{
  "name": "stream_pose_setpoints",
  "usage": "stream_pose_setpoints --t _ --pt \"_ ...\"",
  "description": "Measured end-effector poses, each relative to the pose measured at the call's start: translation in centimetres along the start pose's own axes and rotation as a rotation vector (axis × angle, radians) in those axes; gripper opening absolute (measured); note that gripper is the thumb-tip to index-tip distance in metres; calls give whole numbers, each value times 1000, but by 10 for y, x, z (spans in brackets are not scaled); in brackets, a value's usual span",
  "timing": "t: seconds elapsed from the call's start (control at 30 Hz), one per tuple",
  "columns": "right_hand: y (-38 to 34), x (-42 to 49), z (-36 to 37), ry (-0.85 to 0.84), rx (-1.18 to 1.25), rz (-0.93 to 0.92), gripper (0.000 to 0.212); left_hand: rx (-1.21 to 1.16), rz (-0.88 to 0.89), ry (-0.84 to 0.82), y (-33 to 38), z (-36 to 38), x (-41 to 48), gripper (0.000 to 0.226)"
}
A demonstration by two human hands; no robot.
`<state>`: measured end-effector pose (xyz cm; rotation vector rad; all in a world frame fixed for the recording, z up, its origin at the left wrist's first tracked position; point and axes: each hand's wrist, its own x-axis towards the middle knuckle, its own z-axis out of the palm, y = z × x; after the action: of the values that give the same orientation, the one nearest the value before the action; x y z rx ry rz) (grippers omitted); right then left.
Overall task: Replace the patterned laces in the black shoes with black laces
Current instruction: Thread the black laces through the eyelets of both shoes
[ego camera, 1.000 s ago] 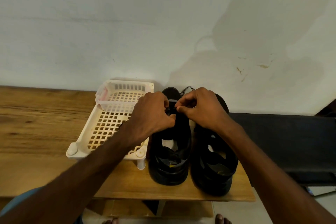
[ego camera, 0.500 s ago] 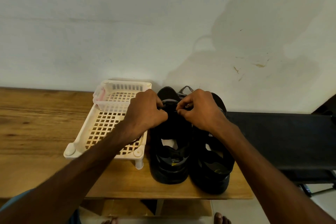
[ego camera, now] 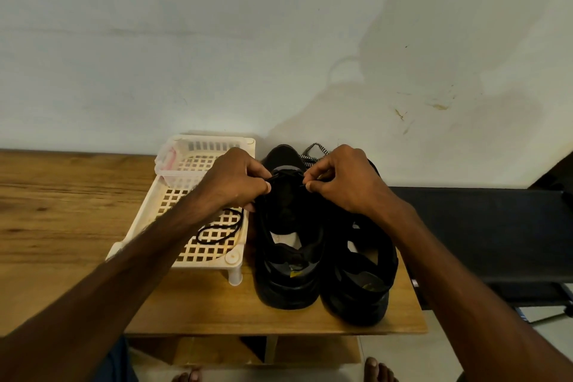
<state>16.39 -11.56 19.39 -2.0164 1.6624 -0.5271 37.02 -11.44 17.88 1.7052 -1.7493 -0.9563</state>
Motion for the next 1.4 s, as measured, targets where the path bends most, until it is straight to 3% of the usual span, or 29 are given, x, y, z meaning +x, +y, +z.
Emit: stream_pose_setpoints --t 0.27,0.73,1.23,1.4 --pt "-9 0 3 -1 -68 3 12 -31 -20 46 0 1 -2 20" --pt "-18 21 47 153 -22 -21 9 18 50 37 -3 0 -3 24" --pt "-20 21 56 195 40 105 4 63 101 21 -4 2 1 21" --pt "-19 22 56 184 28 147 14 60 94 27 -4 2 1 20"
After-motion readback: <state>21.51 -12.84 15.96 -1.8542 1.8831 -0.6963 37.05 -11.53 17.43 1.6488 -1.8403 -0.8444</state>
